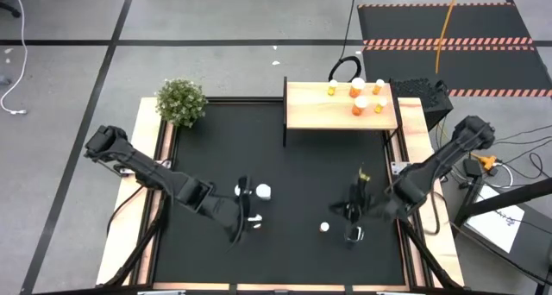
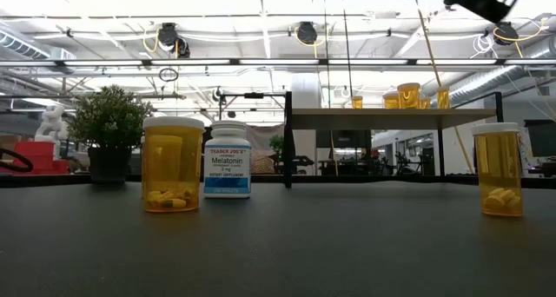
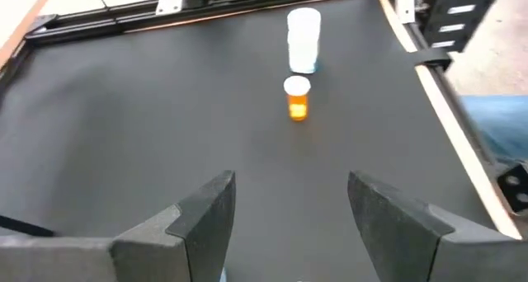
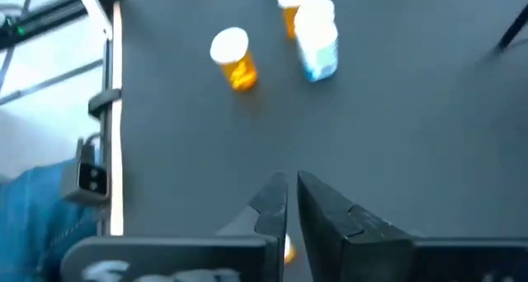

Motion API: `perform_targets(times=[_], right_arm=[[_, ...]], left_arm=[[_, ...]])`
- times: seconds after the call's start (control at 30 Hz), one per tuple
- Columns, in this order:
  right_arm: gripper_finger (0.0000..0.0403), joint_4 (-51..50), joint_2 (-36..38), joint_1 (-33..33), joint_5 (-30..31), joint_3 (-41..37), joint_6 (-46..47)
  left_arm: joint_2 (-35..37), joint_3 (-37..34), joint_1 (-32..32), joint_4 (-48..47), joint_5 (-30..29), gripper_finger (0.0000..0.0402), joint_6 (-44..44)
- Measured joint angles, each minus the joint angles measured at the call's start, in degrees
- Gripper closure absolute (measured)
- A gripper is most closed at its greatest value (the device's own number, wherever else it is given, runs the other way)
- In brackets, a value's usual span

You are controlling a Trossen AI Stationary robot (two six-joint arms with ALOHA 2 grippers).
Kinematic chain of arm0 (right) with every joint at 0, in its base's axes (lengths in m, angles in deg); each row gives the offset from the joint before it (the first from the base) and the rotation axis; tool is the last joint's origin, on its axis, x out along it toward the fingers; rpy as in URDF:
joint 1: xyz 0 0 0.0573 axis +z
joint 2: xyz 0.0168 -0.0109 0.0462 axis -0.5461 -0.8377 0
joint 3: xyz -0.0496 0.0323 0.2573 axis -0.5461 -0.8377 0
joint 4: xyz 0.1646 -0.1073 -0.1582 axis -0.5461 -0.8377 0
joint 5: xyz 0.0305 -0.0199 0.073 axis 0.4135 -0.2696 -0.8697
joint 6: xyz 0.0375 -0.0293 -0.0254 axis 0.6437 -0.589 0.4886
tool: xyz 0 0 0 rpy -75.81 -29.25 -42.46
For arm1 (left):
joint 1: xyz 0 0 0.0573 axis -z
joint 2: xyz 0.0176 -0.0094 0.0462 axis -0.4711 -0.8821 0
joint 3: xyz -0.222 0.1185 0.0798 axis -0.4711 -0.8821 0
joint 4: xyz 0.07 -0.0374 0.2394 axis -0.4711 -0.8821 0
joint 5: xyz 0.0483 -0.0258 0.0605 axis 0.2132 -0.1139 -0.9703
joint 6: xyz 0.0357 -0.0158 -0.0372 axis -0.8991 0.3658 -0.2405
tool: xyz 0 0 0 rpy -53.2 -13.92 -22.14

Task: Pick and place medicine bottles onto shelf by color
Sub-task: Put the small orange pill bottle on the shelf

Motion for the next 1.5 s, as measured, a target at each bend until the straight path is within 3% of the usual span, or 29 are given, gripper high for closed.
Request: perform_targets(times=[0.23, 0.47, 0.7, 0.8, 1.2, 1.33, 1.5], right_arm=[[0.0364, 1.0, -6.64, 4.04, -1.88, 0.0, 6.03], [0.0363, 1.25, -9.29, 4.24, -7.25, 0.02, 4.31], [0.0359, 1.69, -10.3, 3.75, -7.6, 0.02, 4.04], [0.0333, 1.77, -10.26, 3.77, -7.62, 0.02, 1.61], [0.0164, 2.07, -11.04, 1.51, -10.49, 0.03, -2.68], [0.0142, 3.51, -13.61, 0.62, -12.04, 0.02, -5.53], [0.0146, 5.47, -17.78, -1.99, -16.62, 0.13, -6.73]], left_arm=[[0.0, 0.0, 3.67, -0.34, -0.26, 0.0167, 0.76], [0.0, 0.0, 4.6, -0.7, -0.27, 0.0167, 1.17], [0.0, 0.0, 4.6, -0.65, -0.29, 0.0167, 1.93], [-0.48, 0.0, 4.6, -0.45, -0.29, 0.0167, 2.07], [-4.26, 0.0, 4.48, 1.17, -0.38, 0.0167, 1.45], [-4.68, 0.0, 4.26, 1.52, -0.38, 0.0167, 1.19], [-4.68, 0.0, 3.73, 2.23, -0.42, 0.0167, 0.56]])
